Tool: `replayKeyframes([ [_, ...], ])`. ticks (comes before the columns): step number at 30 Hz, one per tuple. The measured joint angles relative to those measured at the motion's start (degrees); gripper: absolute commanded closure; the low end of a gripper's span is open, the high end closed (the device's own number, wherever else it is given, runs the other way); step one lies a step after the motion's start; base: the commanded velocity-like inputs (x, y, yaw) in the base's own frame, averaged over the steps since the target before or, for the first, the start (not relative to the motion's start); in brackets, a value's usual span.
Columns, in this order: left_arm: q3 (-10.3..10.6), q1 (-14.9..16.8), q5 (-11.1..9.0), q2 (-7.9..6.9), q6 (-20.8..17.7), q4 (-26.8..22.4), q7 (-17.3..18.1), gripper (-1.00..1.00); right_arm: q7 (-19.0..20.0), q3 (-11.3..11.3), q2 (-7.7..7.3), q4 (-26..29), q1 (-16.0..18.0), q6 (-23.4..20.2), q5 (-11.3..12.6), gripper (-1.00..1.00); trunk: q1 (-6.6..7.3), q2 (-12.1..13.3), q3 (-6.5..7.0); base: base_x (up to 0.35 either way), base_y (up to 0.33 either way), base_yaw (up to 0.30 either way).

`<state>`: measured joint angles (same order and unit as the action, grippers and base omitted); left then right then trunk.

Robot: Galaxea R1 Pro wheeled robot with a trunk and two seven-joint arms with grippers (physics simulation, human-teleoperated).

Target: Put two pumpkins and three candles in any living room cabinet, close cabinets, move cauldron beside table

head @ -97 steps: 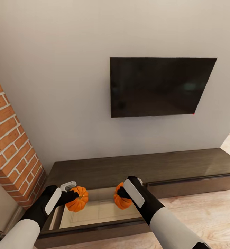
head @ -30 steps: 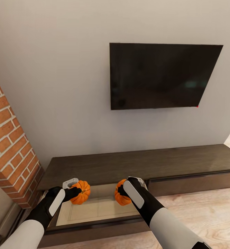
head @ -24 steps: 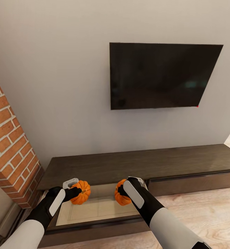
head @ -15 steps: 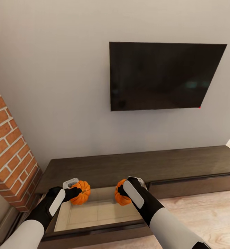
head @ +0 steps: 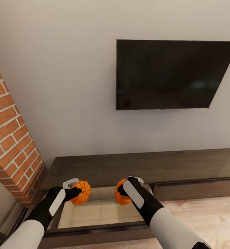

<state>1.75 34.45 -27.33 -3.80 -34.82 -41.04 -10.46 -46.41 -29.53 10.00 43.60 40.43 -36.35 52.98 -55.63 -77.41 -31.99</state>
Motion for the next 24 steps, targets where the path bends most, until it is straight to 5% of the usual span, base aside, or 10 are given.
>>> replayKeyframes([
  [9, 0.03, 0.0, -0.25, 0.8, -0.43, 0.0, -0.26, 1.0, 0.0, -3.76, 0.0, -0.03, 0.84, 2.59, -0.44, 1.0, -0.01, -0.02, 0.01, 0.0, 0.0, 0.01],
  [24, 0.31, 0.0, -0.03, 1.83, -0.75, 0.47, -0.45, 1.0, 0.0, -4.13, 0.0, -0.66, 1.4, 2.71, -0.34, 1.0, -2.86, -5.21, -2.32, 0.0, 0.0, 0.0],
])
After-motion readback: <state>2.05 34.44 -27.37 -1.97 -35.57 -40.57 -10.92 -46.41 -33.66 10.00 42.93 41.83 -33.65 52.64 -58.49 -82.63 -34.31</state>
